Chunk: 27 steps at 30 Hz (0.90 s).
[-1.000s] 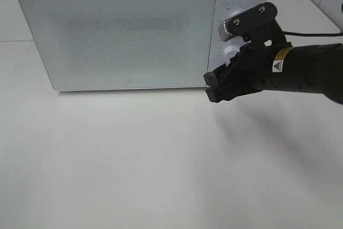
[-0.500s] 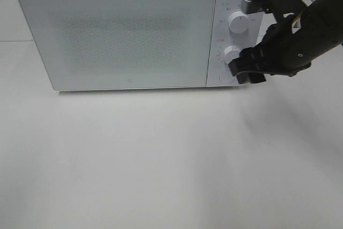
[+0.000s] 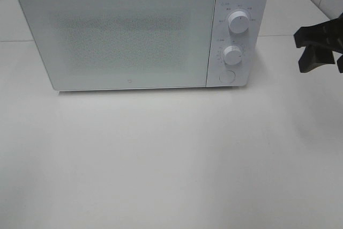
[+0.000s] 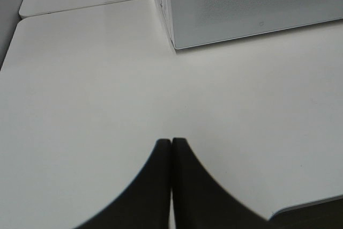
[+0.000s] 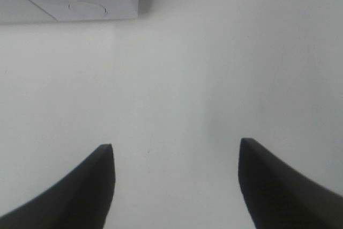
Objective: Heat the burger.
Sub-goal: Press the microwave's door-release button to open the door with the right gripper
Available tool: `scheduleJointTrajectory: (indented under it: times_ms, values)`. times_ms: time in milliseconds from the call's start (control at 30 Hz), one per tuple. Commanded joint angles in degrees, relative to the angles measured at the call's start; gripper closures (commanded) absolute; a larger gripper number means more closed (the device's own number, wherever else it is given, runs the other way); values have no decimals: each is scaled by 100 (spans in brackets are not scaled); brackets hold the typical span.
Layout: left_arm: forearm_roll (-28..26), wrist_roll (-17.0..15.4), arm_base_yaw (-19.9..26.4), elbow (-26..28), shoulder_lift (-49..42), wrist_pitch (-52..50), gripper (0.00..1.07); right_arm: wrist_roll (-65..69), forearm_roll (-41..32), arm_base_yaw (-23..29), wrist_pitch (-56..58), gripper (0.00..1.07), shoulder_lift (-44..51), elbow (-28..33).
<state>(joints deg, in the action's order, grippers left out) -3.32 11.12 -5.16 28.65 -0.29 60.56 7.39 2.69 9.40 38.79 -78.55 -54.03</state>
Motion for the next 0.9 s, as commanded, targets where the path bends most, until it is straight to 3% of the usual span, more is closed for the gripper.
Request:
scheduleJointTrajectory:
  times_ms: [33,300,367,733,900]
  values:
    - [6,-29,11,-11,-115,-86,106,52,23,-11,384,45,344,80]
    - [6,-29,11,-11,-115,-86,106,17,23,-11,1106,45,1530,762]
    - [6,-29,11,-11,-115,-86,106,6,23,-11,1409,45,2189,1186]
    - [6,-29,11,-11,-115,-86,106,6,40,-11,2034,45,3919,2361]
    - [6,-29,11,-11,-115,-86,106,17,29,-11,2017,45,4486,2447]
